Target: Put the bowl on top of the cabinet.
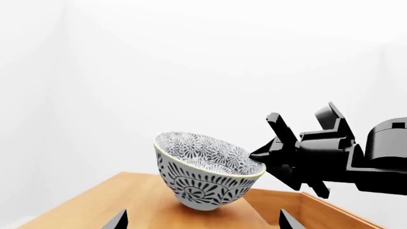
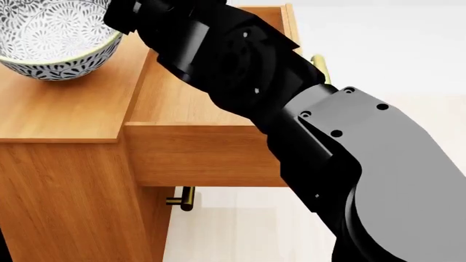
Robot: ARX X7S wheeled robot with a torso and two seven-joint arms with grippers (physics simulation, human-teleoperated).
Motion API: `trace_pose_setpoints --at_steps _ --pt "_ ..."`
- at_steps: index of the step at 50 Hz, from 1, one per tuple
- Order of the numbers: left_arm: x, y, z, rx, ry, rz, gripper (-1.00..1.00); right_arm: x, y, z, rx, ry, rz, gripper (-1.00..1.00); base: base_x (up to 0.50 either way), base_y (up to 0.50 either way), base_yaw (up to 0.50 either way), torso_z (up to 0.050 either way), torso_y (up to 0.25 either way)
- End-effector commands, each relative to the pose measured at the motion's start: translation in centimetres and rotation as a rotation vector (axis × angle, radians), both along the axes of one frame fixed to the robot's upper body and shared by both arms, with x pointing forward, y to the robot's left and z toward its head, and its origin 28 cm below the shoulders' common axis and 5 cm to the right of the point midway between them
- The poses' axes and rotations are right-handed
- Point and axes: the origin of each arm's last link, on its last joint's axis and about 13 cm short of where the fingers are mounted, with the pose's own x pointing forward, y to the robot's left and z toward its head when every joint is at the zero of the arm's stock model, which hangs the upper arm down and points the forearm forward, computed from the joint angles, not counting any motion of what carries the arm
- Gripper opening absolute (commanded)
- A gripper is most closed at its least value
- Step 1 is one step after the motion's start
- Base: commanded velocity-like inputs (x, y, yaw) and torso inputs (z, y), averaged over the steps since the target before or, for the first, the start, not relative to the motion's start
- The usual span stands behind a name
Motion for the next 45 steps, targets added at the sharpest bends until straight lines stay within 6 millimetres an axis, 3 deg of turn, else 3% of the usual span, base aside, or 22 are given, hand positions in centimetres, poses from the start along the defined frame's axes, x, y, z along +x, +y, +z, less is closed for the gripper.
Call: trace_pose_setpoints --at_steps 1,4,5,32,45 --pt "-0.1 0.0 0.1 -0.002 -0.002 0.001 1.00 0.0 0.1 0.0 0.012 0.000 0.009 -1.00 0.00 0.00 0.00 0.000 0.000" --pt "-0.1 0.1 0.2 -0.003 -0.003 0.003 1.00 -0.1 0.2 0.1 0.013 0.008 0.020 -1.00 0.00 0.00 0.00 0.000 0.000" --pt "-0.1 0.1 0.1 -0.003 -0.004 0.002 1.00 -0.2 0.2 0.1 0.011 0.007 0.021 1.00 0.00 0.00 0.00 0.000 0.000" --pt "-0.1 0.0 0.0 0.000 -0.006 0.000 1.00 -0.5 0.4 1.4 0.051 -0.022 0.051 1.00 0.00 0.00 0.00 0.000 0.000" --pt "-0.3 0.0 0.3 0.000 -0.013 0.003 1.00 0.0 -0.4 1.8 0.016 -0.039 0.010 1.00 0.00 0.00 0.00 0.000 0.000"
